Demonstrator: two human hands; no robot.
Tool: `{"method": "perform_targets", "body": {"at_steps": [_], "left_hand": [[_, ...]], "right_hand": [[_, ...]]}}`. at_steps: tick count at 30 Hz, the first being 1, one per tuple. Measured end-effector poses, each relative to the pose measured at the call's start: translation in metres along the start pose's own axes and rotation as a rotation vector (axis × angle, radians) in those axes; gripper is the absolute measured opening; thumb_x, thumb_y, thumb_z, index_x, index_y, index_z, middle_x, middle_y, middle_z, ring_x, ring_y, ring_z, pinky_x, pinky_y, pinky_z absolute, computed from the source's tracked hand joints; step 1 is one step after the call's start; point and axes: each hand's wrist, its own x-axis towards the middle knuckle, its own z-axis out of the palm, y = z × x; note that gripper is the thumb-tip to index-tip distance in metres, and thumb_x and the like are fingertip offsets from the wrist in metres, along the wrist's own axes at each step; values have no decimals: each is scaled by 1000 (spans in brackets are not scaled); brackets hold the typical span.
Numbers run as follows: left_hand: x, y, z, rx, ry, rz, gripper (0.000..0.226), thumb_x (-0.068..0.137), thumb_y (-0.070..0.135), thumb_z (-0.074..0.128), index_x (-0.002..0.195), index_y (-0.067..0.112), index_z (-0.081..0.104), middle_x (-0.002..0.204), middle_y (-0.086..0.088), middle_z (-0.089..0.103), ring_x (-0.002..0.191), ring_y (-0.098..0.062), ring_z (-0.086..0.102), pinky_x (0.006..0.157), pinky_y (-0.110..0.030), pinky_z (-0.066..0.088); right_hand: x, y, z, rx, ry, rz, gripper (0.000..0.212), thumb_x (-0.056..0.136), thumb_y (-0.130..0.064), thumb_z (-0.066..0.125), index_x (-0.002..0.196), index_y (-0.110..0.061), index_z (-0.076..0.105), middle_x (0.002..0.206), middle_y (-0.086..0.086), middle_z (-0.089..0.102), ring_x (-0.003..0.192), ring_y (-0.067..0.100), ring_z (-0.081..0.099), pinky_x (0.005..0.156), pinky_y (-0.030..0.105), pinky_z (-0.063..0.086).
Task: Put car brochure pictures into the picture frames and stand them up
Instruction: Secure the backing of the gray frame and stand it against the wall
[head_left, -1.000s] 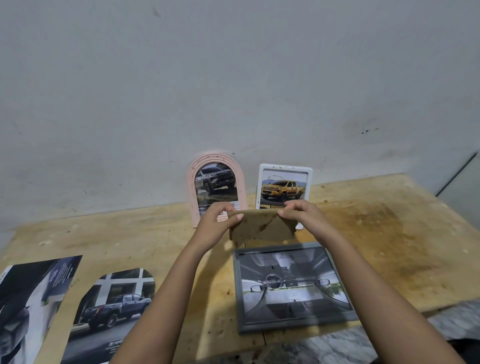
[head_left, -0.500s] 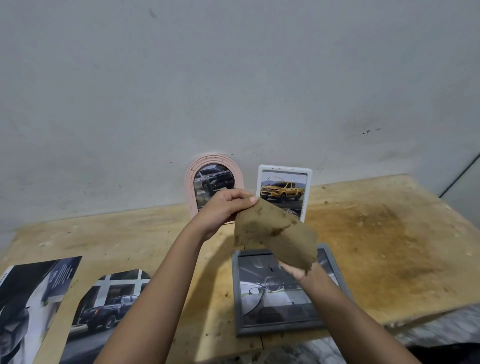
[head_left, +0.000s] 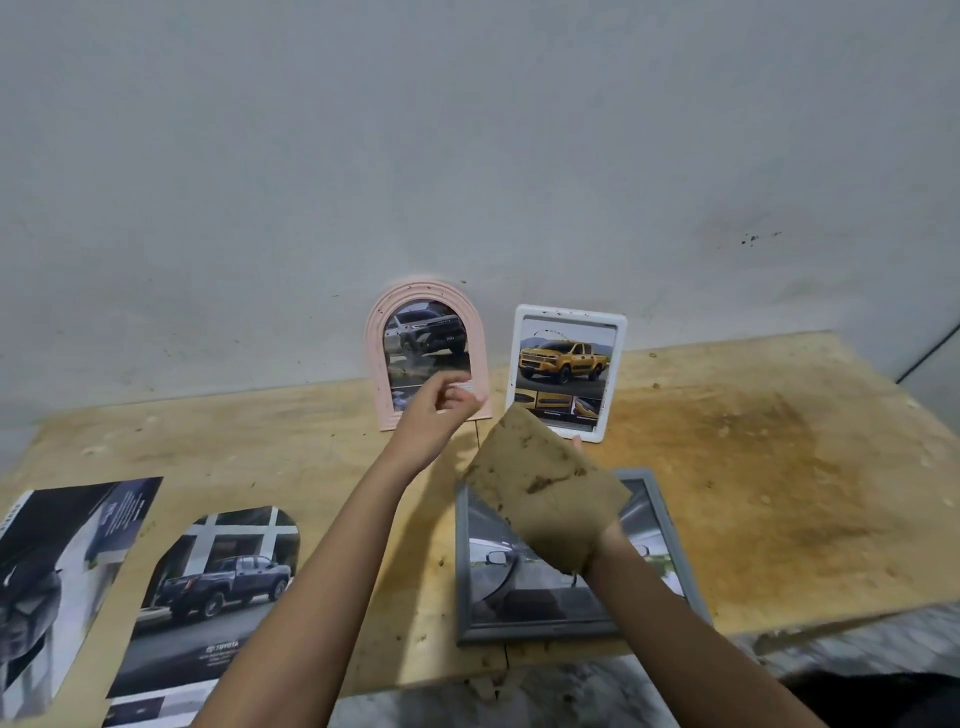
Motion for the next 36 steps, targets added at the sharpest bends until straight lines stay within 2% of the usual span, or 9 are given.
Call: {"method": "perform_targets", "body": {"at_steps": [3, 6, 9, 10, 12, 15, 20, 27, 36], "left_hand": [[-24, -59, 1, 6, 263, -141, 22, 94, 20, 55, 113, 10, 60, 99, -3, 61, 96, -17, 57, 71, -11, 43], [-76, -120, 11, 43, 424, -296, 23, 97, 18, 48, 112, 8, 61, 105, -7, 62, 103, -22, 56, 79, -24, 40], [-122, -160, 28, 133, 408, -351, 25, 97, 22, 46, 112, 10, 62, 106, -2, 59, 105, -23, 55, 82, -26, 38], [-131, -168, 33, 175, 378, -352, 27, 97, 24, 46, 114, 11, 61, 109, 1, 58, 109, -22, 54, 85, -26, 39], [-141, -177, 41, 243, 302, -340, 33, 97, 30, 44, 123, 13, 58, 120, 8, 51, 125, -18, 45, 97, -27, 37], [-145, -183, 48, 329, 221, -282, 47, 97, 37, 38, 138, 18, 45, 139, 17, 35, 139, -4, 18, 116, -32, 20], [-140, -188, 57, 490, 37, -149, 57, 97, 46, 29, 149, 26, 17, 151, 19, 8, 141, 1, -2, 114, -19, -8], [-145, -200, 54, 638, -120, -48, 83, 86, 74, 26, 149, 28, -2, 154, 18, -4, 143, 1, -8, 118, -28, -7], [-146, -207, 49, 689, -181, -9, 94, 84, 72, 38, 149, 20, -5, 157, 8, -6, 143, -4, -11, 118, -29, -6]], "right_hand": [[-7, 1, -9, 317, 48, 136, 73, 92, -64, 23, 104, -6, 66, 107, 17, 66, 98, 34, 61, 70, 43, 59], [-25, -4, -14, -312, 146, -89, 104, 71, -88, 23, 126, -5, 52, 124, 3, 62, 122, 30, 50, 109, 42, 34], [-14, 16, -57, -47, 208, 57, 69, 98, -54, 21, 128, 2, 49, 118, 7, 60, 112, 26, 57, 89, 33, 49], [-19, 12, -66, 55, 102, 86, 62, 100, -44, 25, 116, 3, 60, 109, 11, 65, 100, 26, 64, 83, 32, 53], [-5, 6, -89, 221, 287, 247, 55, 100, -38, 34, 84, -1, 73, 82, 15, 70, 73, 27, 68, 60, 29, 57], [16, -20, -108, -17, 561, 222, 40, 94, -41, 49, 106, -5, 62, 96, 16, 67, 89, 32, 63, 75, 38, 53], [50, -43, -123, -509, 575, 50, 37, 98, -38, 40, 116, -11, 59, 125, 18, 58, 111, 32, 57, 100, 46, 43], [78, -39, -112, -1418, 331, -84, 28, 100, -24, 36, 120, -12, 51, 106, 20, 62, 89, 34, 56, 67, 35, 39], [97, 13, -89, -1694, 204, -13, 26, 100, -19, 35, 107, -3, 53, 90, 26, 64, 78, 36, 58, 58, 32, 35]]}}
